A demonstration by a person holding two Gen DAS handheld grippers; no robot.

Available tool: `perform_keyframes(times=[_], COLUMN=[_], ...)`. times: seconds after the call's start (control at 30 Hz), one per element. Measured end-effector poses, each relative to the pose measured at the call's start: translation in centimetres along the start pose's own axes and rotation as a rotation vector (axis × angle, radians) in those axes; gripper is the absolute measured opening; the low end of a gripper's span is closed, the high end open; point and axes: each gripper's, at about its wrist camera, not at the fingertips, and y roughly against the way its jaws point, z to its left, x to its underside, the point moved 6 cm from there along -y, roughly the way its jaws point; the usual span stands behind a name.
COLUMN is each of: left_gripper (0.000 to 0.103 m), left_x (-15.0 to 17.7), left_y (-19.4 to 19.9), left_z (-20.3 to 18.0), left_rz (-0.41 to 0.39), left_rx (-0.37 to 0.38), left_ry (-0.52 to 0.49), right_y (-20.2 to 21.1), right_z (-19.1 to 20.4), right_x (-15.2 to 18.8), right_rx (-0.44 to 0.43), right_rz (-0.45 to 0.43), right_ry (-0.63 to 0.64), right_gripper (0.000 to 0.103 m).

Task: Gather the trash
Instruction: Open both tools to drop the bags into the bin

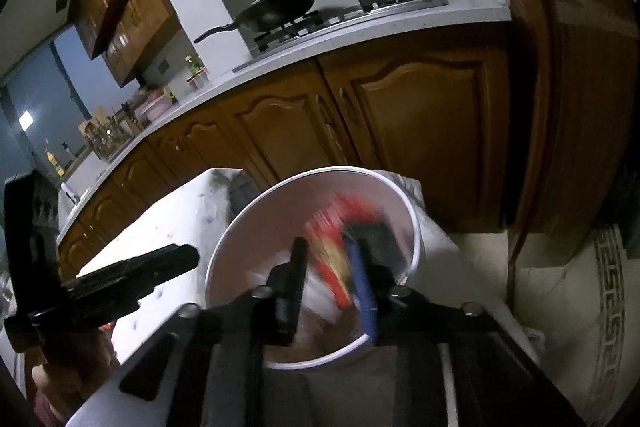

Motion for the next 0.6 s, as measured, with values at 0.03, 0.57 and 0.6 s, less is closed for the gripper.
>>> perform_keyframes(times=[0.03, 0.57, 0.6], left_gripper=[0.043, 0.063, 0.063], left_x=[0.0, 2.4, 2.7], left_y=[0.1, 6.6, 7.1], left_z=[0.1, 4.8, 5.2], left_rz=[-0.002, -0.068, -0.072], left_rx=[0.001, -0.030, -0.031], left_ry=[0.005, 0.135, 0.144], right_y=[0.0, 2.5, 2.7], right_z=[0.1, 3.9, 4.3], right_x=[0.0, 0.3, 0.3], right_rx=[-0.002, -0.050, -0.054], right_rz=[-0.001, -0.046, -0.050], right_ry=[-0.001, 0.030, 0.031], right_gripper=[0.038, 0.080, 0.081])
